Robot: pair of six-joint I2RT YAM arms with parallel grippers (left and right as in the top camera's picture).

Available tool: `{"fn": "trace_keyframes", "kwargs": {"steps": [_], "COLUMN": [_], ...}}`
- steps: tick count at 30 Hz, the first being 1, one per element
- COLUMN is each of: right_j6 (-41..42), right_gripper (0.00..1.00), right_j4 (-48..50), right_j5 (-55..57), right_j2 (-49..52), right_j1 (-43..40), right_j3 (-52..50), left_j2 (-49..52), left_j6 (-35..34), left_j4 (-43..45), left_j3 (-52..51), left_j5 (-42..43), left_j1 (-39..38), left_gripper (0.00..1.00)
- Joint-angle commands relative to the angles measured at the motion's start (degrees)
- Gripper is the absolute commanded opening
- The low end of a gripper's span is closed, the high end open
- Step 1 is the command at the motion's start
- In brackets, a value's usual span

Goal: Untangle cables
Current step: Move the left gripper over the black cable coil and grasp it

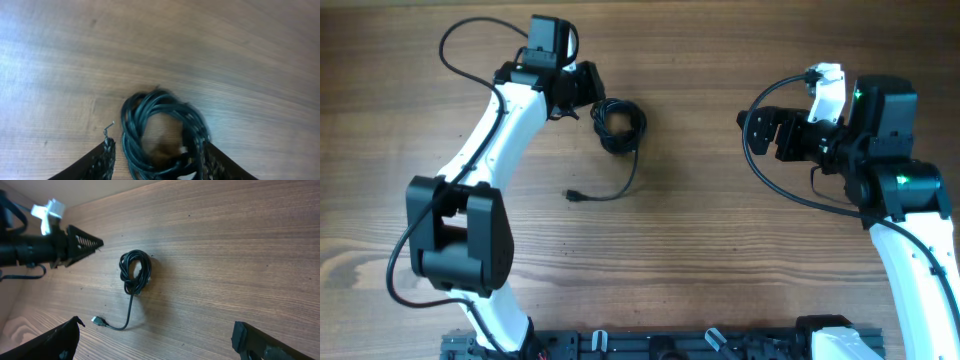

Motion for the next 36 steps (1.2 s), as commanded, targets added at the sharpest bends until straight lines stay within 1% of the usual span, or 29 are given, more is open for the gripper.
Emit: {"fn": "trace_keyframes", "kwargs": {"steps": [1, 2, 6, 7, 12, 19, 20, 21, 25, 28, 29, 31, 34, 36], "right_j6": [0.68, 0.63, 0.66, 0.66, 0.66, 0.66, 0.66, 0.66, 0.68, 0.66, 0.68, 0.66, 0.72, 2.40], "right_gripper": [0.99, 1.00, 1.00, 1.00, 1.00, 1.00, 0.99, 1.00, 0.99, 1.00, 1.00, 0.99, 0.99, 1.00], "right_j4": [0.04, 0.07, 0.17, 0.15, 0.35, 0.35, 0.33, 0.33, -0.04, -0.02, 0.00, 0.13, 0.46, 0.76], "right_j5": [-0.94, -0.94, -0.94, -0.94, -0.70, -0.68, -0.66, -0.48, -0.48, -0.48, -0.48, -0.48, -0.50, -0.52], "right_j2": [0.33, 0.33, 0.33, 0.33, 0.33, 0.33, 0.33, 0.33, 0.33, 0.33, 0.33, 0.35, 0.72, 1.20], "right_j1": [0.20, 0.20, 0.20, 0.20, 0.20, 0.20, 0.20, 0.20, 0.20, 0.20, 0.20, 0.20, 0.20, 0.20], "right_j3": [0.90, 0.90, 0.90, 0.90, 0.87, 0.90, 0.90, 0.90, 0.87, 0.87, 0.90, 0.87, 0.90, 0.87], "left_j2": [3.34, 4.09, 5.90, 6.43, 8.44, 11.76, 12.28, 12.52, 12.70, 12.70, 12.70, 12.70, 12.44, 11.23], "left_j6": [-7.28, -7.72, -7.69, -7.89, -7.91, -8.55, -8.55, -8.57, -11.10, -11.13, -11.10, -11.13, -10.67, -10.62], "left_j4": [-2.12, -2.03, -1.73, -1.88, -1.25, -0.37, -0.46, -0.66, -0.31, -0.28, -0.15, -0.11, 0.61, 0.68], "left_j3": [0.42, 0.42, 0.35, 0.31, 0.24, 0.24, 0.24, 0.22, -0.50, -0.50, -0.50, -0.50, -0.48, -0.11], "left_j5": [-5.92, -5.97, -8.17, -9.27, -10.05, -11.54, -11.78, -12.24, -16.59, -16.61, -16.59, -16.59, -16.57, -15.87], "left_j1": [-1.09, -1.46, -3.04, -3.43, -4.31, -4.35, -4.35, -4.35, -4.35, -4.46, -4.48, -4.50, -4.50, -4.39], "left_gripper": [0.56, 0.56, 0.44, 0.43, 0.37, 0.34, 0.27, 0.23, 0.20, 0.16, 0.13, 0.04, 0.04, 0.04]}}
